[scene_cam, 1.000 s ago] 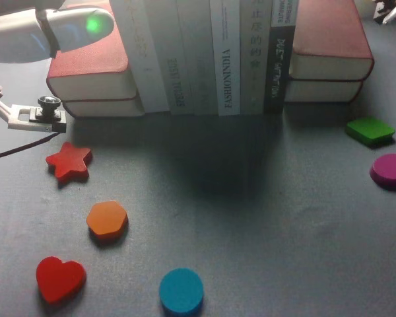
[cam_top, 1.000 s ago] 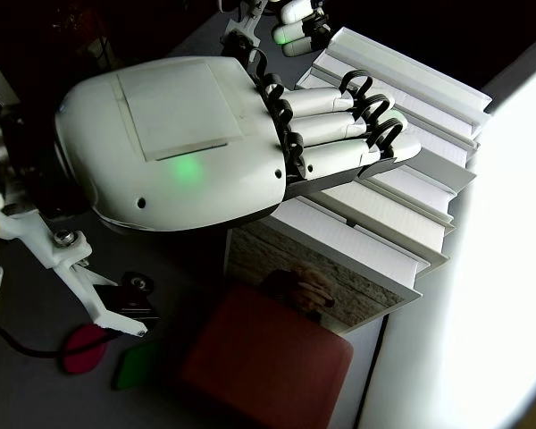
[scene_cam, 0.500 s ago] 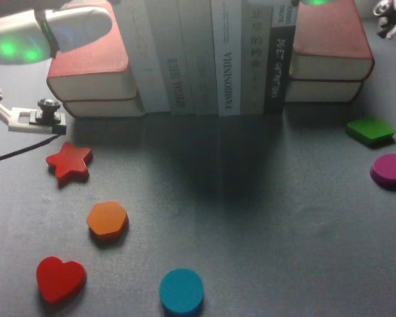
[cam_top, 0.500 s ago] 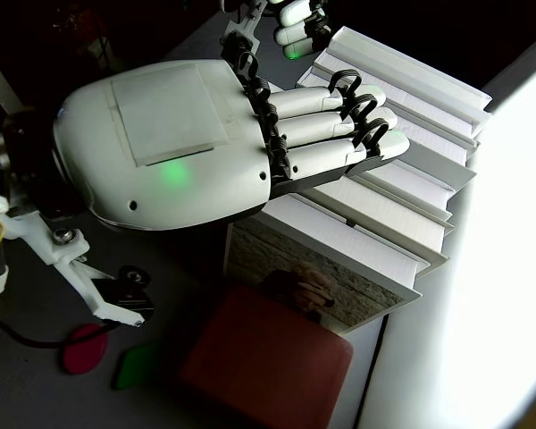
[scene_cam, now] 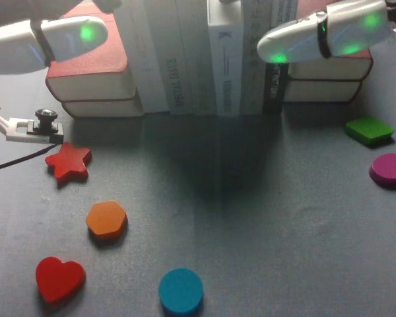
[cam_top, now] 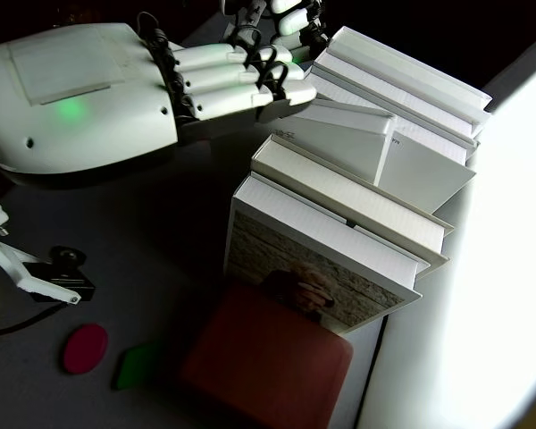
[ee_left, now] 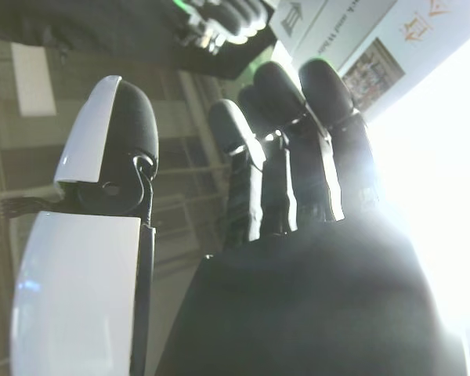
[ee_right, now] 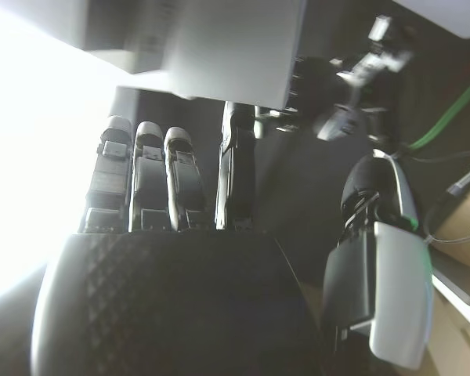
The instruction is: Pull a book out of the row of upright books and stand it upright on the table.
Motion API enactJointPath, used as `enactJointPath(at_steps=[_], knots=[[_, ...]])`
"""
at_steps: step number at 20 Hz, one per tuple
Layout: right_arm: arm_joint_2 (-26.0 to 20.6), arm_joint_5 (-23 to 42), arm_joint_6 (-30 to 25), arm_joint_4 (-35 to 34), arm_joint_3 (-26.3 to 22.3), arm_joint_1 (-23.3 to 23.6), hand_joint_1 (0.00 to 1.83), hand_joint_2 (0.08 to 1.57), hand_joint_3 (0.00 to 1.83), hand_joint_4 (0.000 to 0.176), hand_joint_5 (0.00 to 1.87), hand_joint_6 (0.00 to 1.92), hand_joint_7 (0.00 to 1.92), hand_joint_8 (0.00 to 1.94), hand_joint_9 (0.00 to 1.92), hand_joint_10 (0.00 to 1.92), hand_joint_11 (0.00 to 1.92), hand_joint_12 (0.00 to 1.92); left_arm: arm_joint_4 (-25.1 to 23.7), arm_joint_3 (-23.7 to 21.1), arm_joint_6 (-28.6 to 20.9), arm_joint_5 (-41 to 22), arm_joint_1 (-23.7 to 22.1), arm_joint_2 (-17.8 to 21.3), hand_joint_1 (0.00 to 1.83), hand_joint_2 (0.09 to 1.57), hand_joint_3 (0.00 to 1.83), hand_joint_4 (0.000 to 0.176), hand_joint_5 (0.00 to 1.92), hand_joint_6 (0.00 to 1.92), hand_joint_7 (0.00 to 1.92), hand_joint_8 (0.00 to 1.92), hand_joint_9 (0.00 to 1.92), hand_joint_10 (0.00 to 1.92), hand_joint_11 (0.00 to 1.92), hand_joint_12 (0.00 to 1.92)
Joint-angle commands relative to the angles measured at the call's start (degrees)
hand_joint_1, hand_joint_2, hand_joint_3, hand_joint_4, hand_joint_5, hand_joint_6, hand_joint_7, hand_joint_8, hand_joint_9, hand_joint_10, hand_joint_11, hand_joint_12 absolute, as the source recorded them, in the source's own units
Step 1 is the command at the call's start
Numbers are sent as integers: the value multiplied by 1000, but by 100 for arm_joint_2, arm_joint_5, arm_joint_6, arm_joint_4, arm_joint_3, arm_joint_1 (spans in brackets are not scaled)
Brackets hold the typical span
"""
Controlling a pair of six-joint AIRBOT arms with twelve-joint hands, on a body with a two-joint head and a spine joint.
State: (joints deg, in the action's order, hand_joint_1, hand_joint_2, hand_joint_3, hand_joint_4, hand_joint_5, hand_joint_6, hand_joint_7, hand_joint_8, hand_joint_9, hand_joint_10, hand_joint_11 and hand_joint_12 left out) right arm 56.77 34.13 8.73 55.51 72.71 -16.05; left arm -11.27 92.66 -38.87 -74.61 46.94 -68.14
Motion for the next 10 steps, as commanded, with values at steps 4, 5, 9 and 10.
enactJointPath(at_steps=[4,5,9,10], knots=[[-119,524,-4,-115,-252,27,227,1122,9,159,673,13,0,0,0,0,0,0,416,-41,-48,-660,22,-8,1077,1148,0,0,348,887,243,1069,264,1382,123,1744],[-137,526,-4,-115,-260,27,237,1131,11,131,656,4,0,0,0,0,0,0,426,-42,-48,-665,30,-8,1058,1152,0,0,341,888,236,1087,273,1362,153,1710],[-143,524,-4,-191,-210,27,136,1087,0,129,644,4,0,0,0,0,0,0,427,-41,-48,-668,17,-17,1085,1144,0,0,303,971,190,1130,266,1400,112,1741],[-143,523,-4,-191,-210,26,131,1110,4,137,640,2,0,0,0,0,0,0,427,-41,-48,-662,18,-17,1091,1148,0,0,316,949,211,1103,274,1391,119,1734]])
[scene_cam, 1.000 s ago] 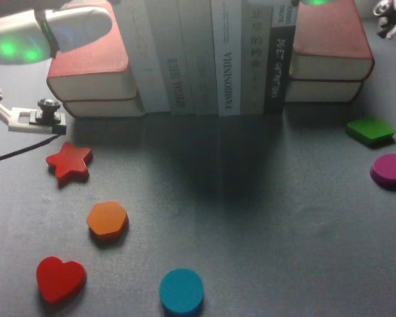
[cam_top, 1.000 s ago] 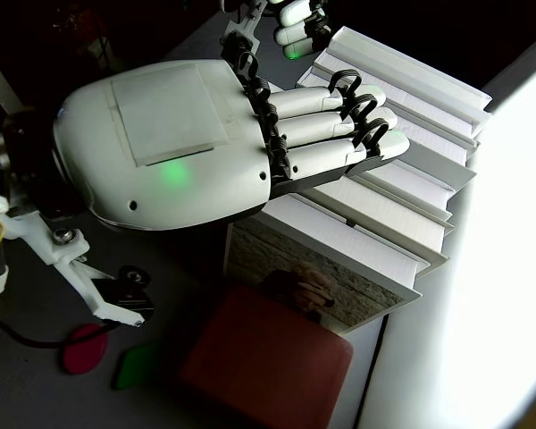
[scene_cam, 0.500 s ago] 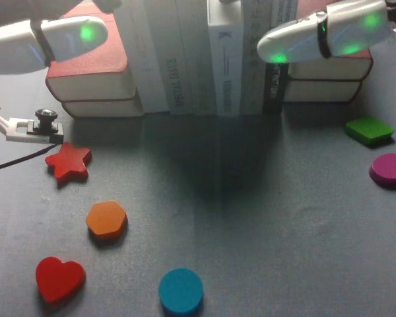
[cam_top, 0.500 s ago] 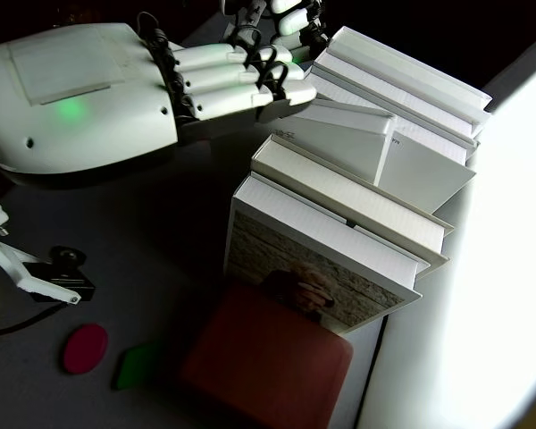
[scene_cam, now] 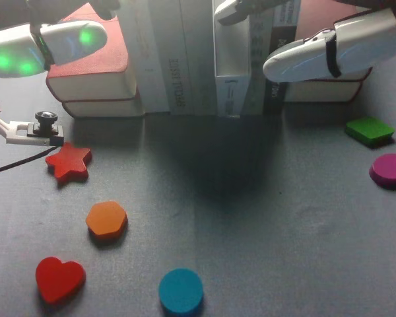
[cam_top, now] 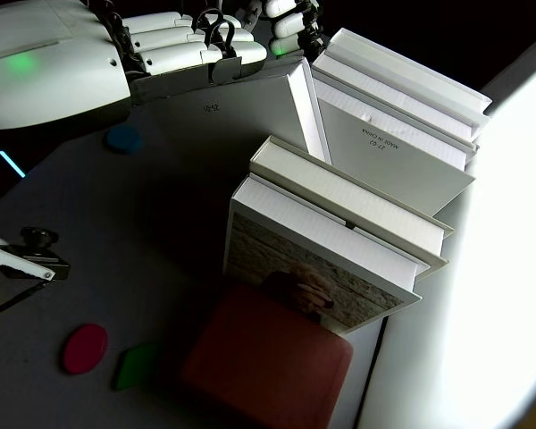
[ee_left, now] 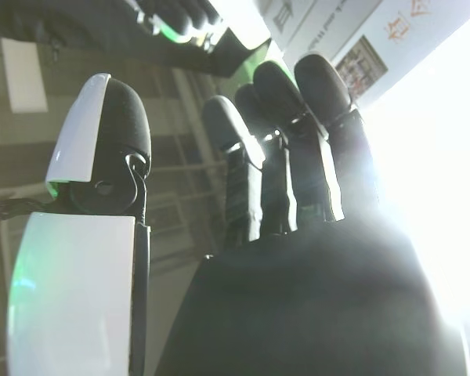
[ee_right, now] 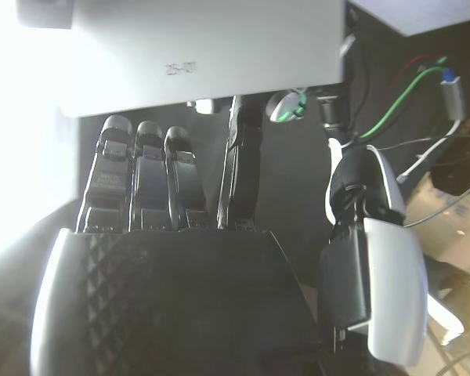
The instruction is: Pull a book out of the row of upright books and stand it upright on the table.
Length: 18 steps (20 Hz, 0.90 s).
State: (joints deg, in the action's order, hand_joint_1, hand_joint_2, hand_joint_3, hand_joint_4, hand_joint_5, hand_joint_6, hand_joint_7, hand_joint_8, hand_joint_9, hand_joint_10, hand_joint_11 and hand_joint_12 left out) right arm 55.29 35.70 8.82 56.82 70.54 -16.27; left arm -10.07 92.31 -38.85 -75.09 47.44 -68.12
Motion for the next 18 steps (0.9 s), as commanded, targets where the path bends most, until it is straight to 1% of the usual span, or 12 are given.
enactJointPath(at_steps=[1,2,4,5,6,7,8,9,12,14,15,18], knots=[[5,365,-13,-322,9,47,140,1121,8,131,646,4,0,0,0,0,0,0,307,-6,-50,-612,-31,-20,1093,1154,2,0,317,921,210,1087,251,1388,87,1745],[5,365,-13,-322,16,47,140,1119,6,116,646,4,0,0,0,0,0,0,307,-6,-50,-613,-33,-21,1087,1152,1,0,339,882,231,1046,255,1372,80,1734],[4,363,-13,-347,44,48,126,1084,0,129,647,4,0,0,0,0,0,0,307,-1,-50,-616,-33,-29,1066,1172,8,0,311,875,240,1058,268,1387,101,1714],[2,356,-13,-360,55,49,128,1074,0,127,653,6,0,0,0,0,0,0,306,1,-50,-614,-35,-33,1063,1173,7,0,315,880,248,1066,275,1390,95,1707],[2,352,-13,-385,72,50,149,1071,0,88,668,12,0,0,0,0,0,0,306,-1,-50,-615,-35,-33,1075,1174,7,0,313,884,243,1066,275,1386,95,1698],[1,351,-13,-391,78,50,167,1071,0,65,681,15,0,0,0,0,0,0,305,-1,-50,-613,-35,-33,1096,1168,3,0,317,885,238,1069,279,1372,137,1628],[-2,350,-13,-395,78,51,191,1088,0,73,681,14,0,0,0,0,0,0,304,-1,-50,-609,-35,-33,1105,1169,3,0,328,869,230,1071,286,1346,179,1574],[-2,351,-13,-395,77,69,225,1135,18,61,675,10,0,0,0,0,0,0,304,1,-50,-608,-34,-33,1127,1160,0,0,347,874,208,1058,282,1341,196,1568],[-2,350,-12,-384,78,120,441,1250,21,0,716,13,0,0,0,0,0,0,303,5,-50,-609,-32,-44,1161,1160,0,0,311,943,158,1122,246,1366,181,1603],[-5,346,-11,-381,78,155,452,1268,22,3,725,12,0,0,0,0,0,0,303,8,-50,-608,-22,-52,1155,1161,0,0,296,940,177,1133,247,1385,191,1623],[-12,348,-11,-380,76,176,450,1266,18,59,711,5,0,0,0,0,0,0,303,8,-50,-610,-18,-53,1167,1166,1,0,315,911,187,1116,245,1392,185,1637],[-36,349,-11,-351,73,261,417,1282,18,79,651,3,0,0,0,0,0,0,303,9,-50,-610,-3,-54,1128,1162,0,0,320,908,158,1150,230,1416,158,1660]])
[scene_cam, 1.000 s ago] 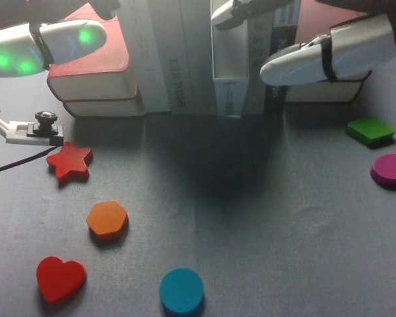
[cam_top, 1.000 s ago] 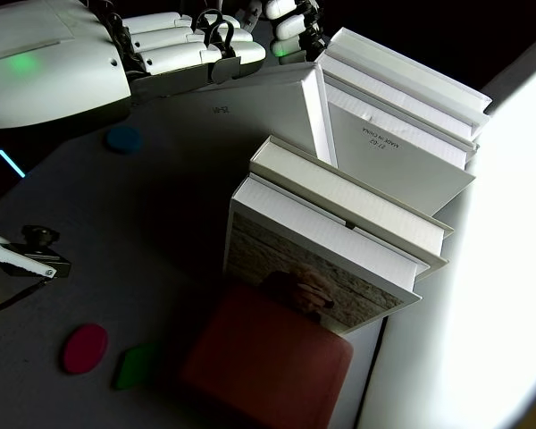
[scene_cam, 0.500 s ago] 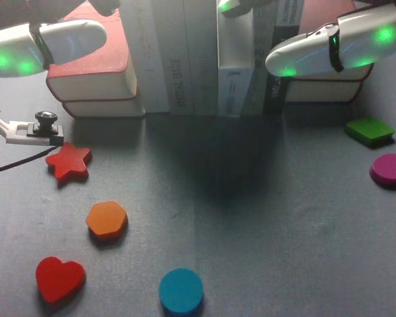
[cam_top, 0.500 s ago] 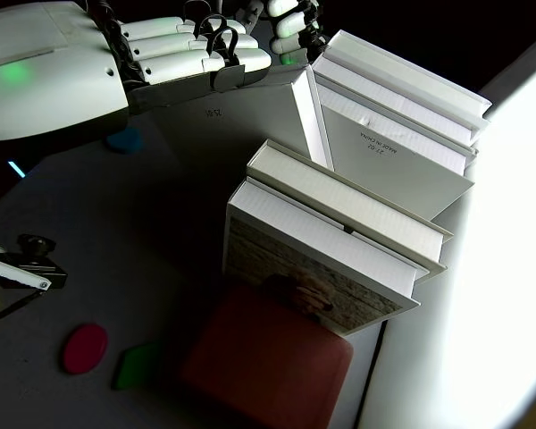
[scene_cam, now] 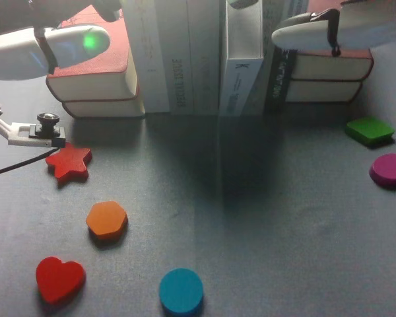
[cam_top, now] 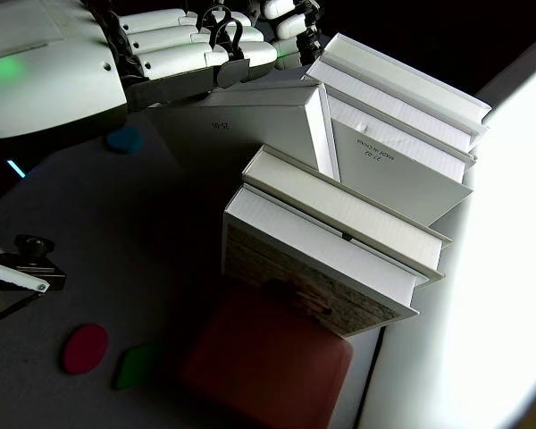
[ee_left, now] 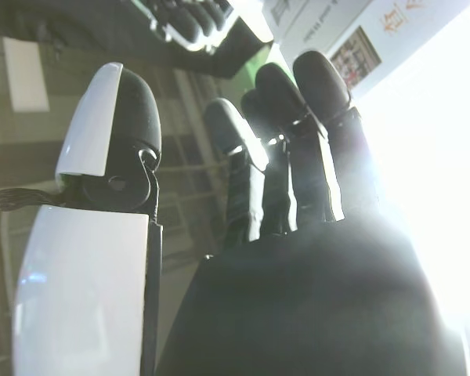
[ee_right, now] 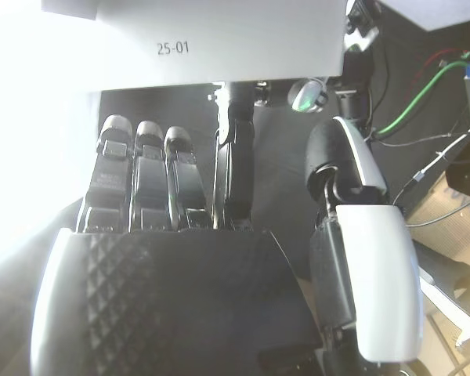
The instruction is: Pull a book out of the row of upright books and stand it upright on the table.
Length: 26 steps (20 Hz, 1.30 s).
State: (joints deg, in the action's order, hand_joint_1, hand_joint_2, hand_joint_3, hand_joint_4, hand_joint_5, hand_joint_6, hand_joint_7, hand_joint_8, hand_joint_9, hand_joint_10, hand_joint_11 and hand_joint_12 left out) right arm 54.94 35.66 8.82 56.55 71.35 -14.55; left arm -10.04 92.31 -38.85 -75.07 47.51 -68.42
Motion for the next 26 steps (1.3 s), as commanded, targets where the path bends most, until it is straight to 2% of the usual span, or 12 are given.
enactJointPath(at_steps=[1,4,5,9,11,15,16,17,18,20,21,26], knots=[[-5,353,-11,-322,-9,93,391,1291,19,86,620,0,0,0,0,0,0,0,301,9,-50,-614,-10,-23,1126,1165,0,0,309,917,188,1146,278,1396,190,1644],[-37,352,-11,-281,-35,163,367,1224,0,105,632,7,0,0,0,0,0,0,301,11,-50,-611,18,-38,1151,1173,1,0,291,935,207,1182,302,1402,223,1602],[-59,348,-11,-238,-66,196,240,1184,0,156,627,4,0,0,0,0,0,0,301,9,-50,-610,19,-39,1116,1173,1,0,292,940,224,1246,316,1412,216,1600],[-106,330,-12,-120,-143,353,395,1142,0,168,323,0,0,0,0,0,27,18,301,8,-50,-605,25,-38,1169,1184,3,0,291,970,184,1144,284,1409,211,1583],[-113,310,-31,22,-170,446,527,1145,0,114,148,0,0,0,0,0,46,37,301,8,-50,-609,22,-39,1159,1190,4,0,289,955,182,1144,291,1403,226,1565],[-112,242,-415,548,-166,732,801,1061,0,94,147,33,21,7,0,0,0,0,282,8,-50,-602,-8,-41,1143,1200,5,0,274,958,181,1229,280,1441,215,1592],[-79,209,-613,820,-134,835,875,996,0,157,136,31,3,1,0,0,0,222,280,9,-50,-602,-12,-43,1167,1197,3,0,275,957,177,1231,288,1436,223,1574],[-37,146,-790,1061,-108,896,960,965,0,147,134,27,0,0,0,0,0,267,273,14,-50,-598,-24,-50,1171,1187,0,0,292,950,177,1218,290,1423,243,1552],[15,51,-1002,1377,-78,950,936,959,0,104,150,14,3,0,9,1,0,683,263,19,-50,-591,-42,-54,1179,1184,0,0,294,944,155,1204,277,1447,270,1565],[72,-38,-1241,1757,-39,1042,936,915,0,107,116,7,0,0,0,0,0,601,261,21,-50,-594,-51,-54,1203,1175,0,0,299,950,145,1144,272,1429,279,1576],[90,-85,-1366,1977,-36,1087,959,887,0,162,88,5,0,0,0,0,0,535,261,23,-50,-593,-51,-53,1236,1172,0,0,314,954,133,1139,267,1421,262,1594],[180,-282,-3224,4859,-48,2013,955,860,0,112,26,8,0,0,0,0,0,0,218,23,-50,-569,-98,-53,1298,1173,0,0,307,958,84,1154,233,1436,254,1547]])
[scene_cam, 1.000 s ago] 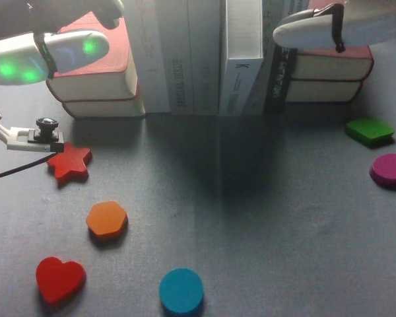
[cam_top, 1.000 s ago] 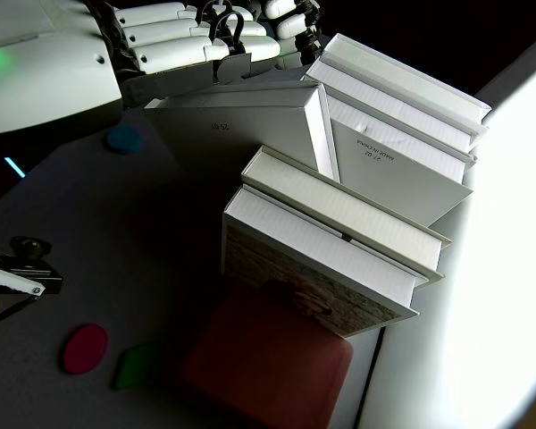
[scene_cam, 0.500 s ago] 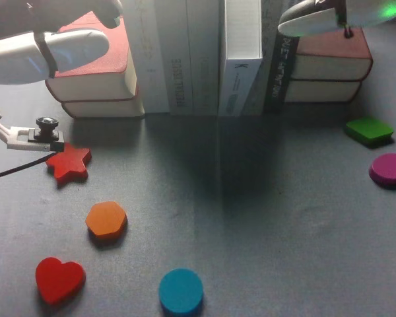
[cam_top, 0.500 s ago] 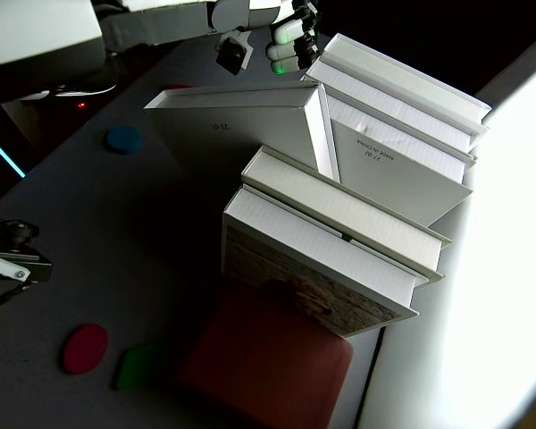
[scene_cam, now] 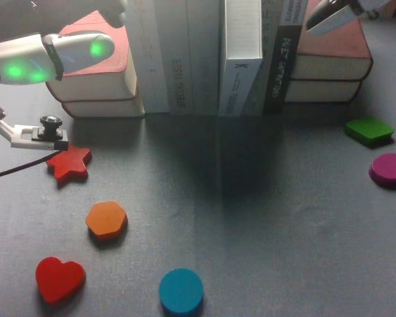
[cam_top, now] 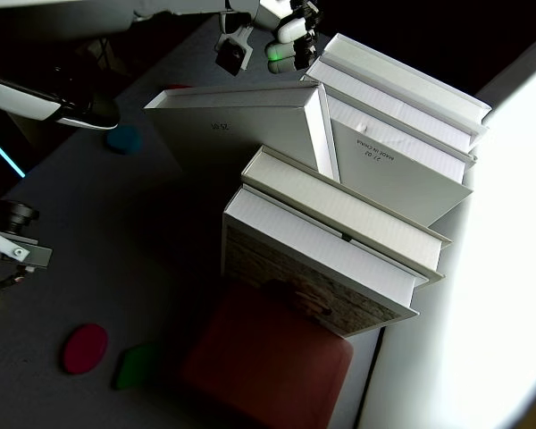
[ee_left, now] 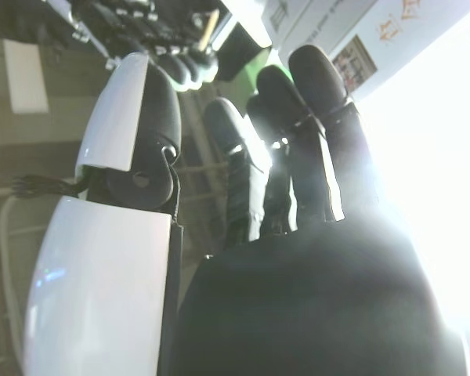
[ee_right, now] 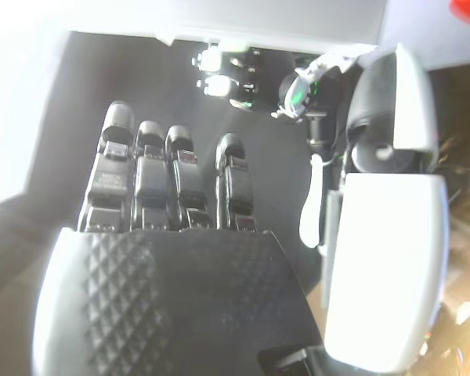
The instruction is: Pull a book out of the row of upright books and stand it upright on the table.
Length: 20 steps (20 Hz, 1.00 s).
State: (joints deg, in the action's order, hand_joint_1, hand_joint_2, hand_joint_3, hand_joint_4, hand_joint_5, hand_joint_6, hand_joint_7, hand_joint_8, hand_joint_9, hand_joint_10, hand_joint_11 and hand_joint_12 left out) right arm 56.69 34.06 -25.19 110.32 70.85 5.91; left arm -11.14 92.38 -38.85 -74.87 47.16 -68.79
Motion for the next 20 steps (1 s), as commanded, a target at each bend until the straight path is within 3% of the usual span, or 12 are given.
enactJointPath(at_steps=[1,4,5,8,9,10,14,15,16,17,18,20], knots=[[6,-120,-231,142,-59,181,965,845,0,107,32,10,0,0,0,0,0,0,285,17,-50,-566,-90,-17,1303,1176,0,0,303,956,95,1151,225,1458,251,1570],[17,-118,-664,1406,-327,513,879,824,0,72,0,0,0,0,0,0,0,0,230,22,-50,-540,-141,-28,1274,1171,0,0,298,954,97,1180,231,1473,230,1621],[35,-115,-667,1588,-397,517,822,771,0,119,0,0,0,0,0,0,0,0,213,28,-50,-535,-163,-39,1297,1186,1,0,294,965,101,1162,220,1448,226,1596],[231,-36,-766,2056,-440,428,805,709,0,98,0,0,0,0,0,0,4,2,197,33,-50,-538,-172,-48,1304,1176,0,0,292,930,139,1114,269,1411,240,1584],[303,-17,-835,2248,-429,384,814,686,0,114,0,0,0,0,0,0,0,0,192,34,-50,-538,-180,-48,1300,1178,0,0,302,919,147,1118,283,1412,248,1584],[366,18,-895,2380,-405,336,877,657,0,80,25,10,0,0,0,0,0,0,180,35,-50,-531,-193,-48,1302,1187,1,0,287,934,117,1110,266,1422,242,1587],[437,67,-1011,2612,-370,332,859,686,0,131,52,18,0,0,0,0,0,0,179,37,-50,-516,-184,-49,1310,1187,2,0,289,924,49,1179,153,1522,211,1709],[451,66,-1021,2612,-339,339,841,691,0,164,59,18,0,0,0,0,0,0,179,37,-50,-515,-184,-49,1288,1193,5,0,294,940,38,1165,126,1521,198,1703],[475,65,-1038,2623,-297,343,808,691,0,151,53,13,0,0,0,0,0,0,179,38,-50,-516,-184,-53,1270,1200,8,0,290,944,34,1163,110,1520,199,1700],[491,61,-1041,2653,-278,343,776,696,0,120,75,21,0,0,0,0,3,1,179,39,-50,-517,-182,-53,1301,1199,8,0,305,952,57,1194,134,1529,198,1718],[504,41,-1042,2694,-262,343,763,700,0,104,65,15,0,0,0,0,0,0,178,40,-50,-521,-181,-53,1282,1202,10,0,285,981,44,1209,160,1526,202,1717],[530,-33,-1042,2875,-250,337,781,693,0,159,84,20,0,0,0,0,0,0,159,42,-50,-523,-196,-53,1295,1202,12,0,281,987,56,1237,186,1528,208,1701]])
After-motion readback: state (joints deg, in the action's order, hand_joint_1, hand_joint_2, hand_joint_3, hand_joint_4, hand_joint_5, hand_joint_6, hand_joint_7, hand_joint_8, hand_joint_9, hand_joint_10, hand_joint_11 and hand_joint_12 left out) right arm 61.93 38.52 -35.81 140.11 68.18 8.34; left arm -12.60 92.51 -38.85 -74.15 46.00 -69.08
